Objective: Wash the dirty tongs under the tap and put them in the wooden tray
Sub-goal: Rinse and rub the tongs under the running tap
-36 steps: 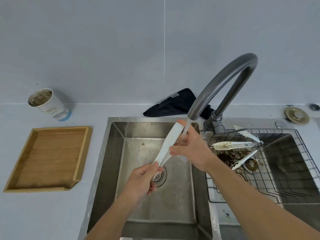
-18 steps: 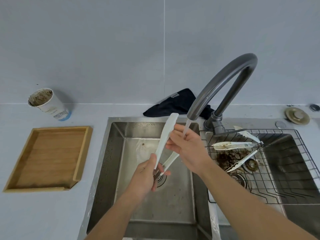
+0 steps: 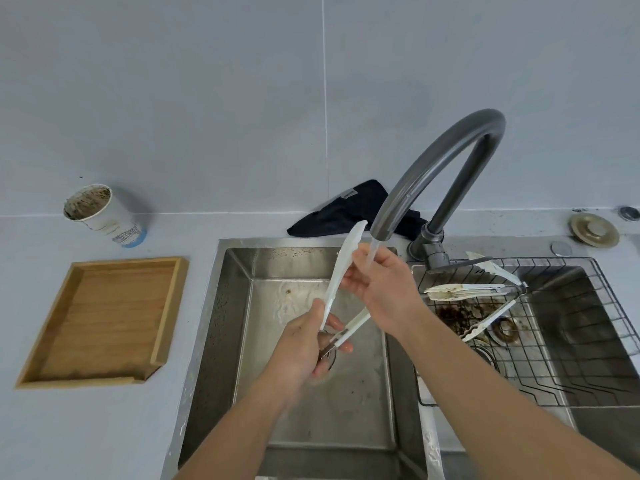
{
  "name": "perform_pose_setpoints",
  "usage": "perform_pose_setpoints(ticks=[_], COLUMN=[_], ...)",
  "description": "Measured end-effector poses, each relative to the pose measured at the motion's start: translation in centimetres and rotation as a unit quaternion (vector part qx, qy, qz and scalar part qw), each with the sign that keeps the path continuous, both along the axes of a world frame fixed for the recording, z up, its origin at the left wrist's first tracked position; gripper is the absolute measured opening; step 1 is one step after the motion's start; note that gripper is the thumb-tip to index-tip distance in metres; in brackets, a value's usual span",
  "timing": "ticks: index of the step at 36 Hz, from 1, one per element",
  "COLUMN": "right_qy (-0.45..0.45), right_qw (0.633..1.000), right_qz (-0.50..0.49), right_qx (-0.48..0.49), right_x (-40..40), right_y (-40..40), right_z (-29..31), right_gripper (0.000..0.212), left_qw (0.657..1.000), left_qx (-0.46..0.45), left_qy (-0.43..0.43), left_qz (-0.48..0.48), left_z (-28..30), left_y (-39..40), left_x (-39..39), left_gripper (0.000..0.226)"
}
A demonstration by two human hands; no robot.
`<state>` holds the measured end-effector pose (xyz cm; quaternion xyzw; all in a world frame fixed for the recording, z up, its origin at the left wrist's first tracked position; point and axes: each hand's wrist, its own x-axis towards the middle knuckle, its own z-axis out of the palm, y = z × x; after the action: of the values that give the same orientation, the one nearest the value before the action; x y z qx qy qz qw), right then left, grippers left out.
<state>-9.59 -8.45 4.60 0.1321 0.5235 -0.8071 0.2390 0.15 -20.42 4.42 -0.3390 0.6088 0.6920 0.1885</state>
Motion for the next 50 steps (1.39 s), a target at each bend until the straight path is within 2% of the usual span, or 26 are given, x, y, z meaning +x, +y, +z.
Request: perform_pose_setpoints(ticks=[2, 6, 15, 20, 28, 32, 35, 39, 50], right_qy=[0.01, 0.053, 0.075, 0.051, 0.018, 0.019, 0.013, 0.016, 0.03], right_qw=[1.0, 0.99, 0.967, 0.97, 0.976, 0.977, 0.976, 0.973, 0.976], right_qz=[0.016, 0.098, 0.175, 0.138, 0.087, 0.07, 0.071, 0.092, 0.091], right_qx=[-0.009, 0.084, 0.168, 0.196, 0.201, 0.199, 0.204, 0.212, 0.195], right_x=[-0.1, 0.2, 0.7, -0.4, -1.8, -1.7, -1.5, -0.7, -0.1], right_y=[0.4, 1.0, 2.3, 2.1, 1.5, 1.5, 1.5, 1.6, 1.2], right_z=[0.1, 0.1, 0.1, 0.5, 1.1, 0.7, 0.4, 0.3, 0.9], right_gripper=[0.013, 0.025, 0.038, 0.018, 0.033, 0.016, 0.01, 0.012, 0.021], left_qw=[1.0, 1.0, 0.999, 0.998, 0.998, 0.998, 0.996, 0.996, 0.994], left_qx=[0.013, 0.018, 0.011, 0.027, 0.06, 0.041, 0.02, 0.019, -0.048], left_qy=[-0.003, -0.008, -0.046, -0.046, -0.033, -0.029, -0.025, -0.008, 0.092], left_qz=[0.003, 0.005, -0.02, -0.024, -0.017, -0.044, -0.079, -0.086, -0.038], left_z=[0.4, 0.7, 0.3, 0.5, 0.7, 0.5, 0.4, 0.2, 0.5], left_y=[0.3, 0.8, 1.3, 1.7, 1.4, 1.3, 1.2, 1.1, 2.1], left_x=[-0.6, -1.8, -2.2, -2.0, -2.1, -1.4, -0.7, -0.3, -1.7], left_gripper=[0.055, 0.056, 0.056, 0.054, 0.049, 0.048, 0.036, 0.024, 0.019])
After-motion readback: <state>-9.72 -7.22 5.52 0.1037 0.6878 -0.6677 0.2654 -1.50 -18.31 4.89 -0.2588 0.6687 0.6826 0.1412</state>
